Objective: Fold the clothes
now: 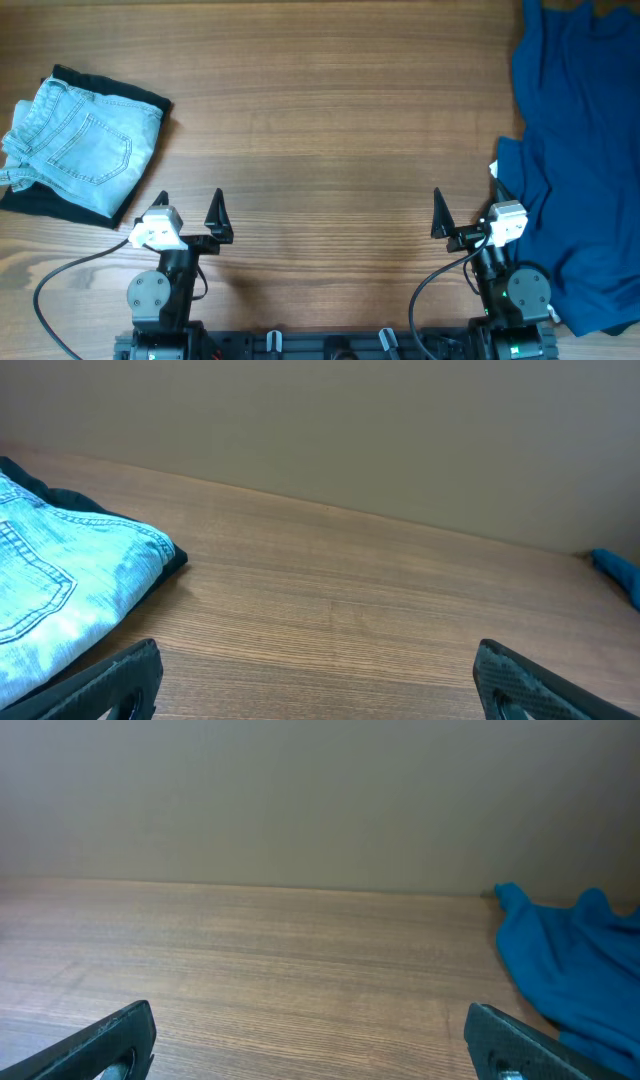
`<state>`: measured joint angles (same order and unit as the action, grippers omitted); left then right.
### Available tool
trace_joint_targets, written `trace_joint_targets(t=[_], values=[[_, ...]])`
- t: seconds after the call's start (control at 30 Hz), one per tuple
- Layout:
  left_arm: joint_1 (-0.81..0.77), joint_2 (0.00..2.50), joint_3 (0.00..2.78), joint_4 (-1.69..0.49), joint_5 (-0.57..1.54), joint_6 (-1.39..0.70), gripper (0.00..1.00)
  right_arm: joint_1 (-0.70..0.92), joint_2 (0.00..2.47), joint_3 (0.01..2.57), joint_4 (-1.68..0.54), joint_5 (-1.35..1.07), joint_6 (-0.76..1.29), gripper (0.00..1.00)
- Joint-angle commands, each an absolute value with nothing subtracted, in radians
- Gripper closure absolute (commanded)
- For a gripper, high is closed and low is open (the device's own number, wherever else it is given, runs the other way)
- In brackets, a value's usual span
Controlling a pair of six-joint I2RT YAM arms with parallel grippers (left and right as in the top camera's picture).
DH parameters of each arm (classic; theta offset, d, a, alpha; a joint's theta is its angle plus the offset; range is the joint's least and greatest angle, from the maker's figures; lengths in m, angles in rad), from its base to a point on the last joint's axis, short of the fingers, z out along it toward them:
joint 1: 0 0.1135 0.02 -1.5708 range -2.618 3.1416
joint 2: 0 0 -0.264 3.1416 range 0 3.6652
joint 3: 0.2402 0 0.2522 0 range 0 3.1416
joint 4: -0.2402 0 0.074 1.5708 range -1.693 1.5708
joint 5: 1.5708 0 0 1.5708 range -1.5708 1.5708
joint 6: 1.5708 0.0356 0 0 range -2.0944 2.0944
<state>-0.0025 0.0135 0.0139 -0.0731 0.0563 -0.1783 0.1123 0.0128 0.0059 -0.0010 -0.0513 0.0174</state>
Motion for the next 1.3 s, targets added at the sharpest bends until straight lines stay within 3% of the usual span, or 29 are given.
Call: trace_joint_targets(t=[0.0, 1.03, 1.17, 1.27], values=[[-0.002, 0.007, 0.006, -0.074, 0.043, -0.187, 0.0, 0.107, 0.007, 0.005, 0.002, -0.052, 0.027, 0.0], [-0.002, 0.007, 0.006, -0.074, 0.043, -0.188, 0.0, 0.107, 0.007, 0.005, 0.002, -0.053, 0.029, 0.0], [-0.002, 0.007, 0.006, -0.072, 0.048, -0.226, 0.0, 0.107, 0.012, 0.006, 0.001, -0.052, 0.109, 0.0], [-0.002, 0.007, 0.014, -0.072, 0.097, -0.226, 0.0, 0.107, 0.04, 0.065, -0.101, 0.028, 0.111, 0.0]])
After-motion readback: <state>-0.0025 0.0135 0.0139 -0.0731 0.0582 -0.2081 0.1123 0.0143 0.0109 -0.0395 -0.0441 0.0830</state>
